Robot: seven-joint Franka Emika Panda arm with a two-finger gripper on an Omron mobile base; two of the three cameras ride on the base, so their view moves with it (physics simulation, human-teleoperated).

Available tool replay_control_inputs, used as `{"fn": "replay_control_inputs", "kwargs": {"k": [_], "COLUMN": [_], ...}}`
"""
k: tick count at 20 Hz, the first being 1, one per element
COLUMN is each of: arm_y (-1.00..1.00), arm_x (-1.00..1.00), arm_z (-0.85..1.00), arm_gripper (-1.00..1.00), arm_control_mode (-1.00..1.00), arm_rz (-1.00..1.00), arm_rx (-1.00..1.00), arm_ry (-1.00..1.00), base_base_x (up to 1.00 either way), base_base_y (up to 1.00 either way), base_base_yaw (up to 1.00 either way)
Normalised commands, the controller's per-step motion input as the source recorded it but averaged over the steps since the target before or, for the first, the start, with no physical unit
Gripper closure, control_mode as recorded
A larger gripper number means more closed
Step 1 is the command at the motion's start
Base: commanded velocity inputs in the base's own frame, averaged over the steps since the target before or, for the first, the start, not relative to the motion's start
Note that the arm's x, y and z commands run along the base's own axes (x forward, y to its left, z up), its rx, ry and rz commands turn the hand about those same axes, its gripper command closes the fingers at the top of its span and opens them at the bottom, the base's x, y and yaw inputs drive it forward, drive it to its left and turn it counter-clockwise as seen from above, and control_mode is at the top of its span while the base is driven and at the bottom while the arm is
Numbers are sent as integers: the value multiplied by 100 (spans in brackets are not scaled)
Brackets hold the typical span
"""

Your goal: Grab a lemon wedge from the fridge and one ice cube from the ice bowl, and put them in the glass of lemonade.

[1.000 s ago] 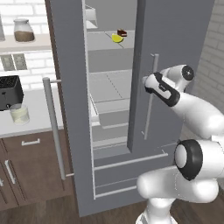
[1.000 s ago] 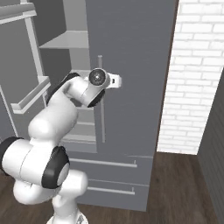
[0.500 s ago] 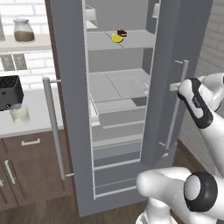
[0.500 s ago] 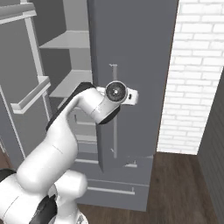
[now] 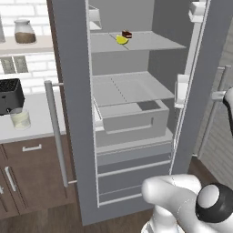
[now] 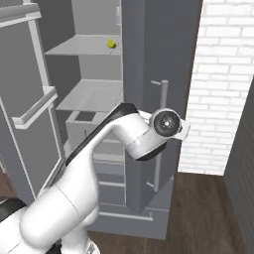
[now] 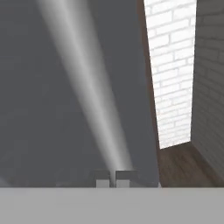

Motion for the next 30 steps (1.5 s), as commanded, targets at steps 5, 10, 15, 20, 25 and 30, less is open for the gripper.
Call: {"fn": "replay_control_inputs", "kwargs": {"k": [5, 10, 15, 20, 25, 30], "arm_y": [-68, 7, 84, 100, 89, 52], "arm_x": [-37, -37, -28, -11, 25, 88], "arm_z": [3, 24, 37, 43, 37, 13], "arm_gripper": [100, -100, -100, -100, -100, -100], "arm_control_mode": [-100, -100, -100, -100, -100, -100], "arm_rz": [-2, 0, 0, 2, 3, 4], "arm_rx": [3, -8, -38, -48, -42, -32], "arm_ry": [0, 0, 0, 0, 20, 42], "base_base_x": [0, 0, 0, 0, 0, 0], "base_base_y": [0, 0, 0, 0, 0, 0], "base_base_yaw": [0, 0, 0, 0, 0, 0]}}
